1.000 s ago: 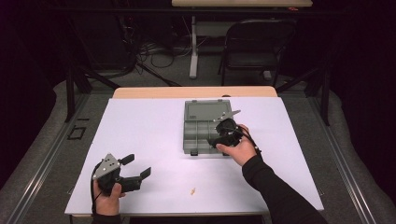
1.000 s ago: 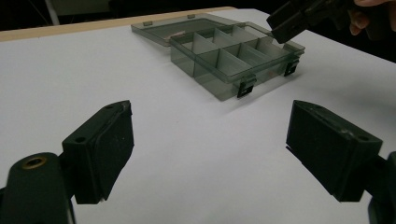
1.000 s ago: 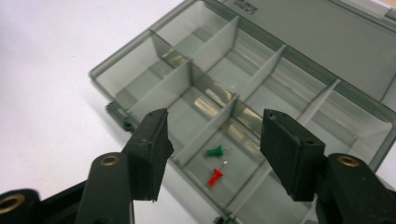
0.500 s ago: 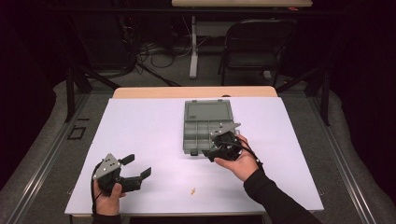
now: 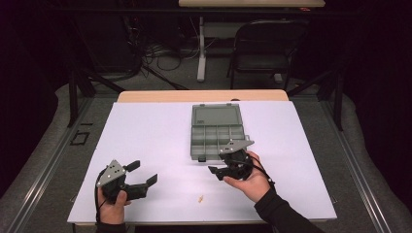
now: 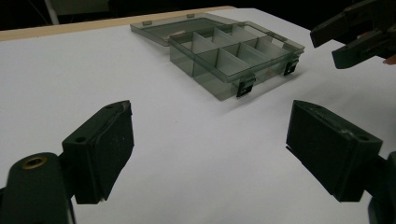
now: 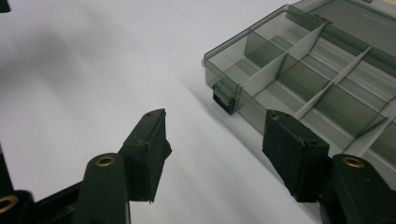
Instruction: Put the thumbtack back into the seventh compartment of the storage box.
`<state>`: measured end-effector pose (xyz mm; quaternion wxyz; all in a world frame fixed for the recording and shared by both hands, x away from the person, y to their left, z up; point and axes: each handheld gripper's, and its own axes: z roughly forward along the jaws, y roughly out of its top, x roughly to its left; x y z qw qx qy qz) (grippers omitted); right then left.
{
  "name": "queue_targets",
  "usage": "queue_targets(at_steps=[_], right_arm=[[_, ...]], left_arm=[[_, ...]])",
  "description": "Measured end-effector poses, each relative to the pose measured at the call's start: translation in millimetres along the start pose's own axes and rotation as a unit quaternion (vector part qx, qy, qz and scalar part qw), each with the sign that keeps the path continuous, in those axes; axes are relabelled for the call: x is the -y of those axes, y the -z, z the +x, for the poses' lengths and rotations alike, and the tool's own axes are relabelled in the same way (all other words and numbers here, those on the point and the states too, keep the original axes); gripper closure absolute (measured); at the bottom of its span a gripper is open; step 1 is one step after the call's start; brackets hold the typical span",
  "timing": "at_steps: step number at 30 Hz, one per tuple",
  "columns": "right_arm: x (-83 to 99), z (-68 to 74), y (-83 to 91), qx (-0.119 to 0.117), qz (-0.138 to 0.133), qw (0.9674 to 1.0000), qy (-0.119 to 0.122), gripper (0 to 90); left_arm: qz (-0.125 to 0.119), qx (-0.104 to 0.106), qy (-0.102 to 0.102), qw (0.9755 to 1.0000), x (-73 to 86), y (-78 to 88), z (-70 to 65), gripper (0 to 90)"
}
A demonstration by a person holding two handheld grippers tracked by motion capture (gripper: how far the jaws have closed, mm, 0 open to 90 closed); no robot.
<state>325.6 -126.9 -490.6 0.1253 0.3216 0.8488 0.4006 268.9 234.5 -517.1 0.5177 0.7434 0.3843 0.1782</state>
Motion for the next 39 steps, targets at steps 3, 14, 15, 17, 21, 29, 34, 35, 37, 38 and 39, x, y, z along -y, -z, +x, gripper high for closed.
queue_targets(at_steps=[3,14,15,17,21,29,34,35,37,38,39], right_arm=[[3.7,3.9,1.3,-0.005,-0.002,1.0000,0.001,39.9],[20.5,18.0,1.9,-0.018,-0.001,0.9997,0.014,41.5],[22.3,19.7,1.3,-0.018,-0.001,0.9997,0.018,41.0],[25.5,23.1,-0.1,-0.019,0.002,0.9996,0.019,39.3],[31.4,29.1,-2.3,-0.025,0.003,0.9996,0.016,37.3],[43.7,41.5,-9.3,-0.037,0.006,0.9990,0.021,36.3],[51.7,50.6,-17.2,-0.045,0.015,0.9984,0.031,36.9],[53.0,52.7,-18.6,-0.047,0.019,0.9982,0.032,37.1],[55.3,56.4,-22.2,-0.049,0.021,0.9979,0.038,37.9],[56.0,58.1,-23.4,-0.050,0.024,0.9976,0.041,38.6],[56.7,59.8,-25.0,-0.050,0.024,0.9976,0.041,39.3]], left_arm=[[0.000,0.000,0.000,1.0000,0.1,0.0,0.1,14.9],[0.000,0.000,0.001,1.0000,0.1,-0.3,-0.2,14.9],[0.001,-0.001,-0.001,1.0000,0.0,-0.2,-0.3,14.9],[0.000,0.001,-0.001,1.0000,0.1,-0.1,-0.2,14.9],[0.000,-0.001,0.001,1.0000,0.1,0.0,0.0,14.9],[0.000,-0.001,0.000,1.0000,0.2,0.0,-0.1,14.9],[0.001,-0.001,-0.002,1.0000,0.1,-0.3,-0.3,14.9],[0.001,0.000,-0.002,1.0000,0.1,-0.3,-0.2,14.9],[0.000,-0.001,0.000,1.0000,0.3,-0.5,-0.3,14.9],[0.000,-0.001,0.000,1.0000,0.3,-0.4,-0.3,14.9],[0.001,-0.001,-0.001,1.0000,0.2,-0.3,-0.3,14.9]])
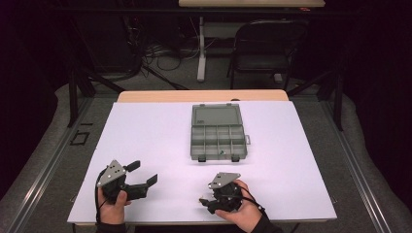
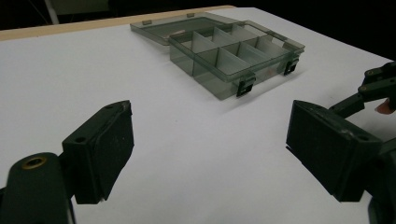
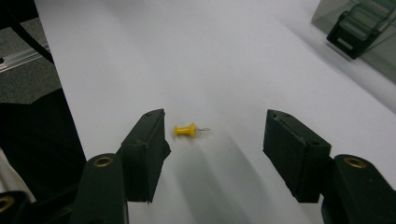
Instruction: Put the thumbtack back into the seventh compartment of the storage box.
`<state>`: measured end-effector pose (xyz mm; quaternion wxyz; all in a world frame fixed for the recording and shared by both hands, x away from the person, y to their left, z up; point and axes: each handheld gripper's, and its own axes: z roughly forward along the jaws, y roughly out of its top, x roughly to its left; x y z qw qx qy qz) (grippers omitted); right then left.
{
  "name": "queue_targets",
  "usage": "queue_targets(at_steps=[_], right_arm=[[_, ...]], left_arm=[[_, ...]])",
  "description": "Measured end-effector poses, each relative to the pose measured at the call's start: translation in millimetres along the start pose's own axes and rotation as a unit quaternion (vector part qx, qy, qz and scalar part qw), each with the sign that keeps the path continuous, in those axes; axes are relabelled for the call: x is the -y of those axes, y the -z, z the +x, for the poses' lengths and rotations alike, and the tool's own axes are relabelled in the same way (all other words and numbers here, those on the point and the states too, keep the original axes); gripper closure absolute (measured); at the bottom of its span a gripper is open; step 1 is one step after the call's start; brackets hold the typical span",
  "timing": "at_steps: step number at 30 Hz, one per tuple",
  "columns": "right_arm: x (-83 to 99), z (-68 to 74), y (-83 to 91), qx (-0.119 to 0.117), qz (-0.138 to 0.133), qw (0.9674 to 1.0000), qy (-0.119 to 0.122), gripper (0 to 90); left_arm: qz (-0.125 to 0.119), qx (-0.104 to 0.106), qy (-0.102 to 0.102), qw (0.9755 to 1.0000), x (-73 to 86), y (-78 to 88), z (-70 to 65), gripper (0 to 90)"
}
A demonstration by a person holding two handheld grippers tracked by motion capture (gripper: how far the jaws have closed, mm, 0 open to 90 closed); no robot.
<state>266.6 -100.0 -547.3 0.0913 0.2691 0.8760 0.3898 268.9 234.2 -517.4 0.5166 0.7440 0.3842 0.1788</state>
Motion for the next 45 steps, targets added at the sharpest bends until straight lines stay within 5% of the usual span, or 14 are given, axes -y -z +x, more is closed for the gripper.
queue_targets(at_steps=[45], right_arm=[[-2.3,19.0,-21.9,0.015,0.017,0.9997,0.000,62.8]], left_arm=[[0.001,0.001,-0.002,1.0000,0.0,0.5,0.4,14.9]])
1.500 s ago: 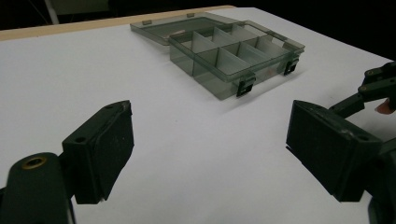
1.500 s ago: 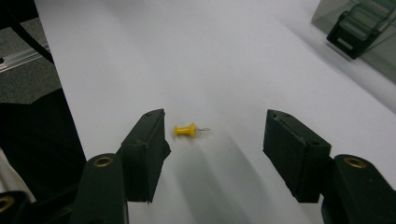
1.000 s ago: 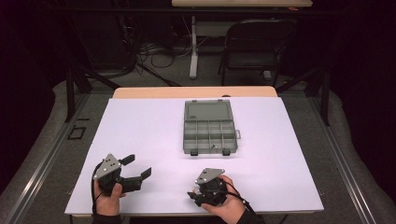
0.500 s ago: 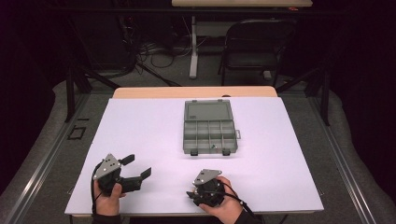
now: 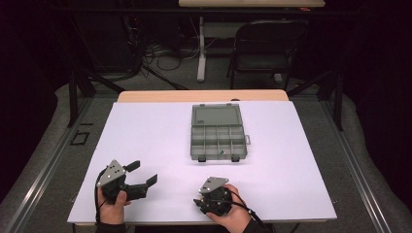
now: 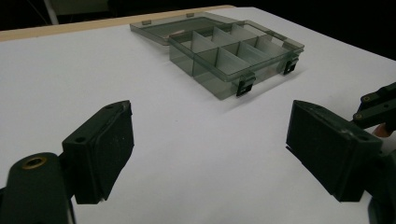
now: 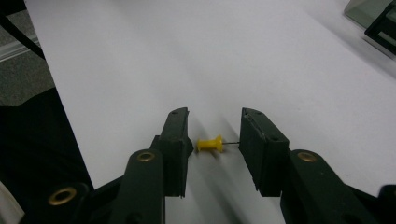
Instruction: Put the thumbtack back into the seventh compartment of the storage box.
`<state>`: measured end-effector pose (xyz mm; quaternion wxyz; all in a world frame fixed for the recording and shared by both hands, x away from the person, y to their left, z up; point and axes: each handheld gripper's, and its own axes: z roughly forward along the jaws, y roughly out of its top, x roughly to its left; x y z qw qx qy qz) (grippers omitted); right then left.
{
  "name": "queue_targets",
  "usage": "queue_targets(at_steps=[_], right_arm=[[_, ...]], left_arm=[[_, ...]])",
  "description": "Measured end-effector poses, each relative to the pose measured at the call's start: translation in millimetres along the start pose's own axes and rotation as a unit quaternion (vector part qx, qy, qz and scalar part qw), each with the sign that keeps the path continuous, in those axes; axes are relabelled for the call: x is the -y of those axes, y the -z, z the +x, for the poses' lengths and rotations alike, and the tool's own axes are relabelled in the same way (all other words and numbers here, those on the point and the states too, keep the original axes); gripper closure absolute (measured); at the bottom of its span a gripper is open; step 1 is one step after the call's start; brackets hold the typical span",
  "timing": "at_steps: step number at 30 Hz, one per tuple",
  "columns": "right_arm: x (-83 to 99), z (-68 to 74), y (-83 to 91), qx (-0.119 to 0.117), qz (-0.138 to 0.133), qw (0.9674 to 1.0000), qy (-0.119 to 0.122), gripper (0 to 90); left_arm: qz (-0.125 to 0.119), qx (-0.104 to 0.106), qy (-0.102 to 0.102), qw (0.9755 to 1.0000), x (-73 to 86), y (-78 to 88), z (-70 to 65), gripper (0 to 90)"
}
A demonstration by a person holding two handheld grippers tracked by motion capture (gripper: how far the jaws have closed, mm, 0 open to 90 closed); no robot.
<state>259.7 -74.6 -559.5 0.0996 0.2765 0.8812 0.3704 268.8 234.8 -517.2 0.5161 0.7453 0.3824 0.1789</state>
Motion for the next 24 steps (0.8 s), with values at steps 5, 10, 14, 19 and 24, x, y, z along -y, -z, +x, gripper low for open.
queue_targets(at_steps=[5,10,14,19,24], right_arm=[[0.0,-0.3,-0.1,0.004,-0.001,1.0000,0.003,65.9],[-0.2,-1.3,0.1,0.003,0.000,1.0000,0.001,68.6],[-0.3,-1.6,0.2,0.002,0.001,1.0000,0.001,69.0],[-0.5,-1.9,0.2,0.002,0.001,1.0000,0.002,69.1],[-0.5,-2.0,0.2,0.001,0.001,1.0000,0.002,69.1]], left_arm=[[0.000,0.001,0.000,1.0000,0.0,0.0,0.0,14.9],[0.000,0.000,0.000,1.0000,0.0,-0.1,0.0,14.9],[0.000,0.001,0.000,1.0000,0.0,0.0,0.1,14.9],[0.000,0.000,0.000,1.0000,0.1,-0.1,0.0,14.9],[0.000,0.000,0.000,1.0000,0.1,-0.1,-0.1,14.9]])
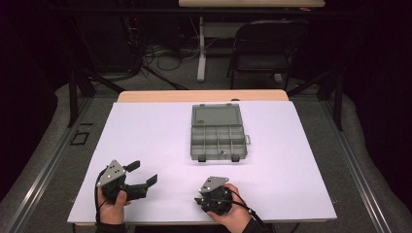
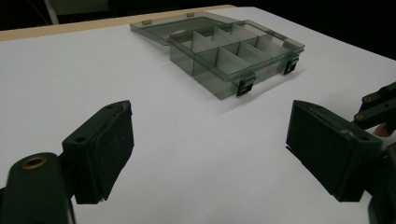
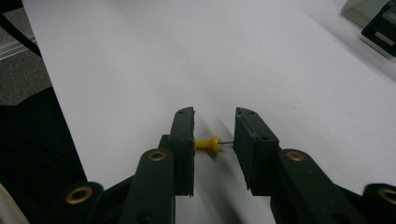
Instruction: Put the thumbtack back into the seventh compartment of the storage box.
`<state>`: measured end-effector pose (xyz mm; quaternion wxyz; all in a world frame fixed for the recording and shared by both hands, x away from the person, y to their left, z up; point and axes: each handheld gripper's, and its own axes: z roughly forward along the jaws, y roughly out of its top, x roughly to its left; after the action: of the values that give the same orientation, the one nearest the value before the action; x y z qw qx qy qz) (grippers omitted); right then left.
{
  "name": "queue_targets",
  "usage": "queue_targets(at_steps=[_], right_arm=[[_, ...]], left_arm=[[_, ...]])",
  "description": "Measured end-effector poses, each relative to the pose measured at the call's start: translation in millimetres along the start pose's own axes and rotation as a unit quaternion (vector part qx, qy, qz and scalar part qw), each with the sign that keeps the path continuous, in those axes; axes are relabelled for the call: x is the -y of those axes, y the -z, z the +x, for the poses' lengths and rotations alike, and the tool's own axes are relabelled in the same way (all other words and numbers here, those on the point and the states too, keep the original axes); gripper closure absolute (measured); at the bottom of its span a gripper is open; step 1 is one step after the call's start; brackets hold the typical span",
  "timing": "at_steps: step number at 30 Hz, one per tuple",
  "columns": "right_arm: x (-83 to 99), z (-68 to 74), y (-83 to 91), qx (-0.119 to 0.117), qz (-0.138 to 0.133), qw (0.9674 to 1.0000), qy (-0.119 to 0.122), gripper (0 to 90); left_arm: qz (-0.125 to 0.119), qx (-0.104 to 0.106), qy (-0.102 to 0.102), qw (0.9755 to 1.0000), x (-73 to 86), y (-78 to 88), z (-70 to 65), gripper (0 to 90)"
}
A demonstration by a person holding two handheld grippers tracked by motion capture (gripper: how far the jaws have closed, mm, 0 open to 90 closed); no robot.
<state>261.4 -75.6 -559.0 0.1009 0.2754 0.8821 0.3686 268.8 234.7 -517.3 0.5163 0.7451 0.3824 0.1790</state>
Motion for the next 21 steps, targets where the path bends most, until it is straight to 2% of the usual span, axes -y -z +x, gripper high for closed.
queue_targets(at_steps=[11,17,21], right_arm=[[-1.4,0.0,2.4,-0.002,-0.001,1.0000,0.001,69.1],[-6.0,-2.4,9.6,-0.001,-0.006,1.0000,0.003,69.1],[-9.4,-7.1,15.5,-0.003,-0.010,0.9999,-0.005,69.1]], left_arm=[[0.001,0.000,-0.001,1.0000,0.0,-0.2,-0.1,14.9],[0.001,-0.001,0.000,1.0000,0.1,-0.2,0.0,14.9],[0.001,0.000,0.001,1.0000,0.1,-0.3,0.0,14.9]])
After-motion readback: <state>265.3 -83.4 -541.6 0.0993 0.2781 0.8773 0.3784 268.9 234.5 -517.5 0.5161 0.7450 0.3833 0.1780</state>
